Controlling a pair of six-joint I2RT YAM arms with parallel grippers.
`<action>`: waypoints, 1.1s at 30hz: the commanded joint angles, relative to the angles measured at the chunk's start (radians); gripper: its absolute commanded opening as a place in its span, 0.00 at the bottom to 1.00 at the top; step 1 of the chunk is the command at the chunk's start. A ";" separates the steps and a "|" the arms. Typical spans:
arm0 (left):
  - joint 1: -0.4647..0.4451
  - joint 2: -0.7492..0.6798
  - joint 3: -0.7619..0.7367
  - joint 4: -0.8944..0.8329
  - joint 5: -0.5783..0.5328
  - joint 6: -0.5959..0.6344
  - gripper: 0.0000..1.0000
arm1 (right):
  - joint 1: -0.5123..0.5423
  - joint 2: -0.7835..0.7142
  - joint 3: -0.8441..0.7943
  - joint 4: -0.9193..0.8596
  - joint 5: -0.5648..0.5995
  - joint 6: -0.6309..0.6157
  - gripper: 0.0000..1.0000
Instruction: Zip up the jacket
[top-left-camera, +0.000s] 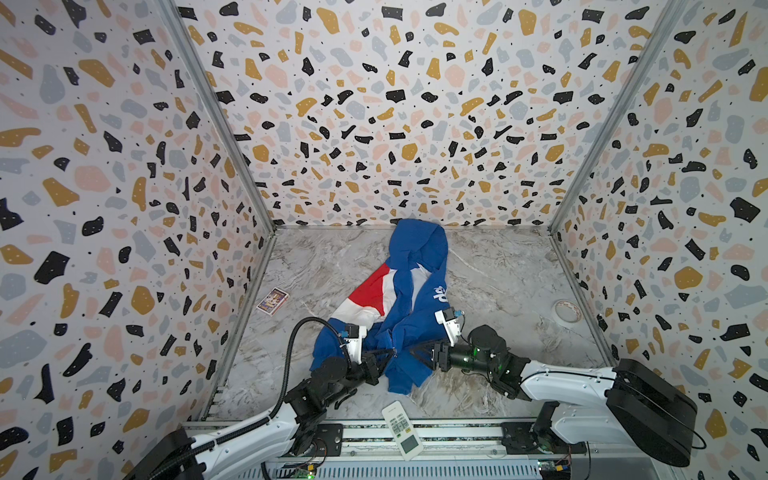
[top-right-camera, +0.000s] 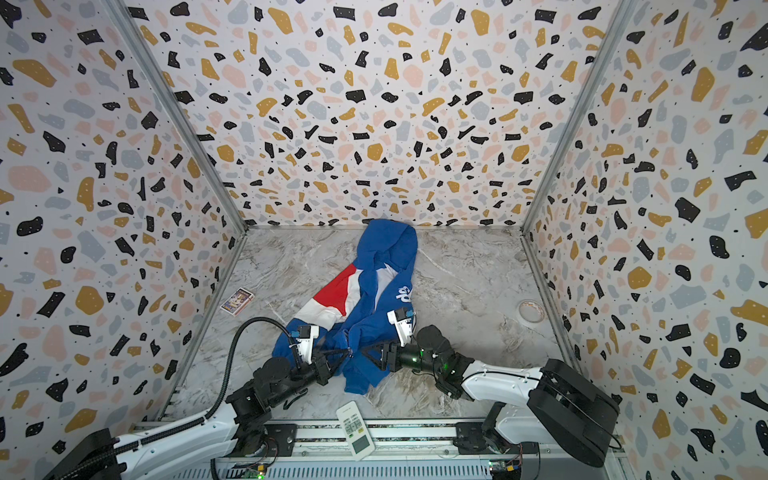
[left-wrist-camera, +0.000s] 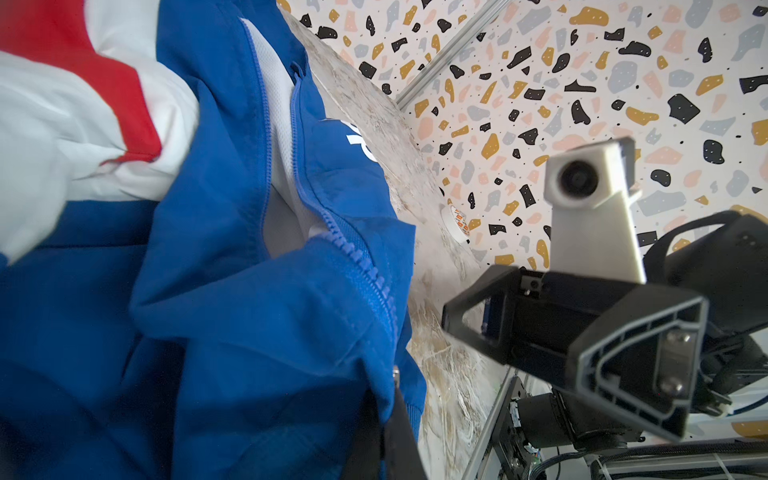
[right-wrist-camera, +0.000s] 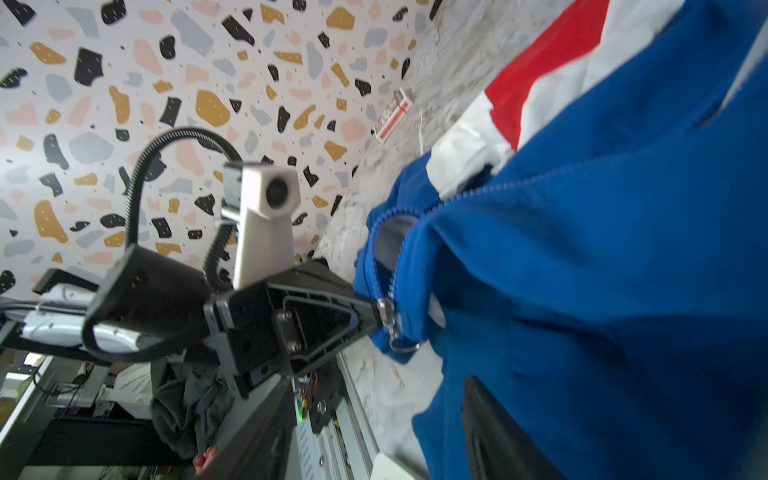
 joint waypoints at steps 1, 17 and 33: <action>-0.004 0.008 -0.126 0.014 0.014 -0.001 0.00 | 0.024 0.041 -0.051 0.195 -0.054 0.021 0.69; -0.004 -0.003 -0.130 0.022 0.013 -0.037 0.00 | 0.041 0.358 0.064 0.500 -0.170 0.003 0.79; -0.003 -0.004 -0.143 0.045 0.012 -0.049 0.00 | 0.037 0.424 0.096 0.490 -0.152 -0.012 0.79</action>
